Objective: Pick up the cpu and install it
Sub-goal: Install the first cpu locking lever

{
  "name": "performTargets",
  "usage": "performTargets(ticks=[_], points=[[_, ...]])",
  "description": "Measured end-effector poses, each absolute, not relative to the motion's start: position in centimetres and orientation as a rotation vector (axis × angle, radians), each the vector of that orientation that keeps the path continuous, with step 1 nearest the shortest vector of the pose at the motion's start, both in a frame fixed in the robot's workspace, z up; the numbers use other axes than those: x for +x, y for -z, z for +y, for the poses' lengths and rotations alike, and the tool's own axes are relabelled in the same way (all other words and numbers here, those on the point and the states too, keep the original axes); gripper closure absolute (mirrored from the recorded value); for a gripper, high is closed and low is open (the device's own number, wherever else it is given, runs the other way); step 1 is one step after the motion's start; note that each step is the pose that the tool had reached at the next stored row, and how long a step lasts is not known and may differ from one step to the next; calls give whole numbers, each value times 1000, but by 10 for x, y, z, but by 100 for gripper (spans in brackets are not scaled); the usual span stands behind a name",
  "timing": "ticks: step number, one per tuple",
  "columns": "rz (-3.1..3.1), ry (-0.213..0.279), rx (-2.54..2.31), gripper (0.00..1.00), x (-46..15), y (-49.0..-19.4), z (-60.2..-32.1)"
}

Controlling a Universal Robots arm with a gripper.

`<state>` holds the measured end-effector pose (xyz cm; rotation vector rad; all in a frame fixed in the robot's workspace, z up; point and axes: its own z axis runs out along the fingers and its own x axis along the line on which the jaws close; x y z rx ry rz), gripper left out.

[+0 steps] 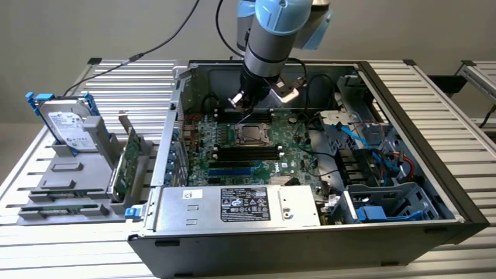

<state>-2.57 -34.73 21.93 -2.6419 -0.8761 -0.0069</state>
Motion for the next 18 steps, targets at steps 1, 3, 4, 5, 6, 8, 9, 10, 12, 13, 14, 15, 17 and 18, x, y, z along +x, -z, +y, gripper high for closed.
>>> performTargets(ticks=[1, 3, 4, 5, 6, 8, 9, 10, 12, 13, 14, 15, 17, 18], points=[[-879, 6, -2641, 89, -26, -219, -347], [-886, 5, -2639, 89, -26, -219, -347], [-889, 4, -2638, 89, -26, -219, -347], [-891, 4, -2637, 89, -26, -219, -347], [-894, 5, -2636, 89, -26, -219, -347], [-901, 12, -2637, 89, -26, -219, -347], [-906, 18, -2638, 89, -26, -219, -347], [-911, 25, -2639, 89, -26, -218, -347], [-921, 39, -2643, 89, -26, -218, -347], [-926, 42, -2646, 89, -26, -217, -347], [-930, 42, -2648, 89, -26, -217, -347], [-936, 40, -2651, 89, -26, -217, -347], [-948, 36, -2655, 89, -26, -216, -347], [-955, 35, -2657, 89, -26, -216, -347]])
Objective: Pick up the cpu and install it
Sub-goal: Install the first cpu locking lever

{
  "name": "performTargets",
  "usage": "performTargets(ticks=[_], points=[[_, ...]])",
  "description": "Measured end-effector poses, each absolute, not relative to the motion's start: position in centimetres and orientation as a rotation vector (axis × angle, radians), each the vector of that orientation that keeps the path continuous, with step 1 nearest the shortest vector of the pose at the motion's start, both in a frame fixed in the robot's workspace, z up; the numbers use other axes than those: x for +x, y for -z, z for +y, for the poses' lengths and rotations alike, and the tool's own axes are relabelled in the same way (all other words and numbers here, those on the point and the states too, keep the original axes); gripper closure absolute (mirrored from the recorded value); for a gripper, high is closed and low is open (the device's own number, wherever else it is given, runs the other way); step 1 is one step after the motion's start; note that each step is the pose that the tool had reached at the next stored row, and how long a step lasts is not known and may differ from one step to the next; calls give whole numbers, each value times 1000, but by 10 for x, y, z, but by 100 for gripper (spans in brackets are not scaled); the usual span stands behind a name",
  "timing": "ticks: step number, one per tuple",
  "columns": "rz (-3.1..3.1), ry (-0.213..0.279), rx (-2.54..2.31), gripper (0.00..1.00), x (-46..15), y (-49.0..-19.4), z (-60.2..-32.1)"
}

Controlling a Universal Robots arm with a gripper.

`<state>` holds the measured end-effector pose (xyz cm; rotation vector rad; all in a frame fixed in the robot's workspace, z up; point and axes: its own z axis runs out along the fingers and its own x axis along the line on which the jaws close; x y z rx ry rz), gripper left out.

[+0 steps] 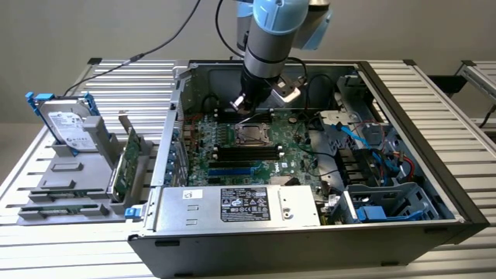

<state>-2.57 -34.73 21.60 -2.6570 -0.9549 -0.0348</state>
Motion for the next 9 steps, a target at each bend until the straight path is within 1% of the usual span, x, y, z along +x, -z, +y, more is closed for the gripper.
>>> performTargets(ticks=[6, 9], points=[[-1000, 36, -2661, 89, -26, -214, -347], [-1036, 50, -2657, 89, -26, -213, -347]])
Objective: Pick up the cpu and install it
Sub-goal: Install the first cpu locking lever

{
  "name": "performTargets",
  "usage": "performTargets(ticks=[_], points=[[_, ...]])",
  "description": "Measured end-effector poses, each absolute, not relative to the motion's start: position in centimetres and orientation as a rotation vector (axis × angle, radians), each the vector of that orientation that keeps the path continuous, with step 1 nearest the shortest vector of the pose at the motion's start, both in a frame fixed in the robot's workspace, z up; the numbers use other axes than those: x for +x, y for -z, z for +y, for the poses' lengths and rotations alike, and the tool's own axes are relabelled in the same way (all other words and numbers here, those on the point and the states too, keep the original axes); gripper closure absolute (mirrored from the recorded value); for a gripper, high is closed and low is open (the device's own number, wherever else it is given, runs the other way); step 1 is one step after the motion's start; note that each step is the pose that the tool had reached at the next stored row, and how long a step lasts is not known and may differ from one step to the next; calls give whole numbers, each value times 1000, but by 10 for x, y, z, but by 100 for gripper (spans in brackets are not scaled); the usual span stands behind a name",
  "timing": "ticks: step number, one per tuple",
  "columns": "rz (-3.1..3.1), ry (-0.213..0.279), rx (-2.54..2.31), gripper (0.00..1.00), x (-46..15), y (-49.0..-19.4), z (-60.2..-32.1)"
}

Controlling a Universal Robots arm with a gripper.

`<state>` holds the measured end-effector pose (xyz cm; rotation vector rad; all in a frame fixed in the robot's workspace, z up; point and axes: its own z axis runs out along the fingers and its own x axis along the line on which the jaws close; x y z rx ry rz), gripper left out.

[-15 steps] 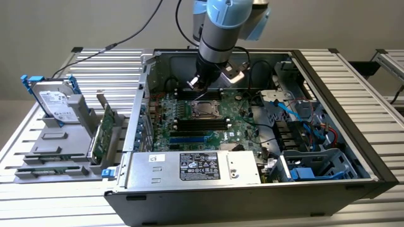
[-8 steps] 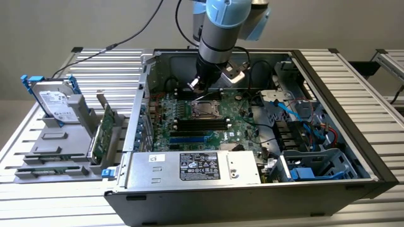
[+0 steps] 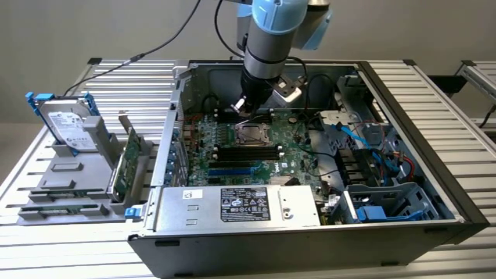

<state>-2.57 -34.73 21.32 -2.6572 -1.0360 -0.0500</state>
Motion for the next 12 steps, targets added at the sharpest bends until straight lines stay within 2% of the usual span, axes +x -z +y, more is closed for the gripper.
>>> performTargets(ticks=[6, 12], points=[[-1119, 131, -2648, 89, -26, -212, -346], [-1126, 131, -2645, 89, -26, -212, -339]])
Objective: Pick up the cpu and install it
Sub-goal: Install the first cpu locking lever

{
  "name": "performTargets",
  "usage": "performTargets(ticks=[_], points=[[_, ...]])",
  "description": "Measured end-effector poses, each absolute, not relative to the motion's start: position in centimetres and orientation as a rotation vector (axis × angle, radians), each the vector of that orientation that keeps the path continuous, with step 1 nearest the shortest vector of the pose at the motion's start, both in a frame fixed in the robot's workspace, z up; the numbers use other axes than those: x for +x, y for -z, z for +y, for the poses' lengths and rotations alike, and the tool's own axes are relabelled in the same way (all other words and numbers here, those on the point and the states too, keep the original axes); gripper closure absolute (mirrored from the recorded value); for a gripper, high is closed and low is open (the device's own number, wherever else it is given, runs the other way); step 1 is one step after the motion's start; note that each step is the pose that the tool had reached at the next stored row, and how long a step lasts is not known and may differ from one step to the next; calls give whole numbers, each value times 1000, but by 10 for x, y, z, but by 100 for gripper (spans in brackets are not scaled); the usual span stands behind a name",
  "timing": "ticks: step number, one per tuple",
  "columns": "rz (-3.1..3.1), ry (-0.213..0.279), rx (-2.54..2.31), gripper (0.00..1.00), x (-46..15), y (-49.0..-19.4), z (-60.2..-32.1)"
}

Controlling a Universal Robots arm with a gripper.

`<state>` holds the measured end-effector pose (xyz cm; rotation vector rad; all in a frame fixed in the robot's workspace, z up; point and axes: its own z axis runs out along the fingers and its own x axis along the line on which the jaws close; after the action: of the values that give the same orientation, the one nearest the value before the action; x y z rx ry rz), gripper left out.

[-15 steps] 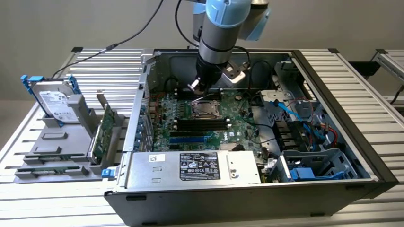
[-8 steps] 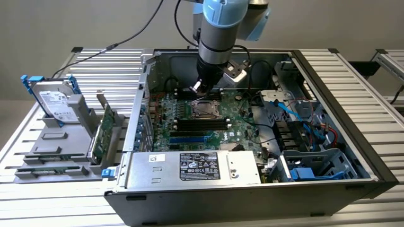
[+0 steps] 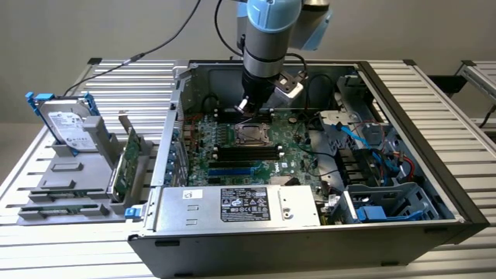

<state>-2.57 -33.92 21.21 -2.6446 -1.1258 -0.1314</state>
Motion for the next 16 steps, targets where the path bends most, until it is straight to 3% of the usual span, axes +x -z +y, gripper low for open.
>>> performTargets(ticks=[16], points=[[-1141, 101, -2632, 89, -27, -220, -325]])
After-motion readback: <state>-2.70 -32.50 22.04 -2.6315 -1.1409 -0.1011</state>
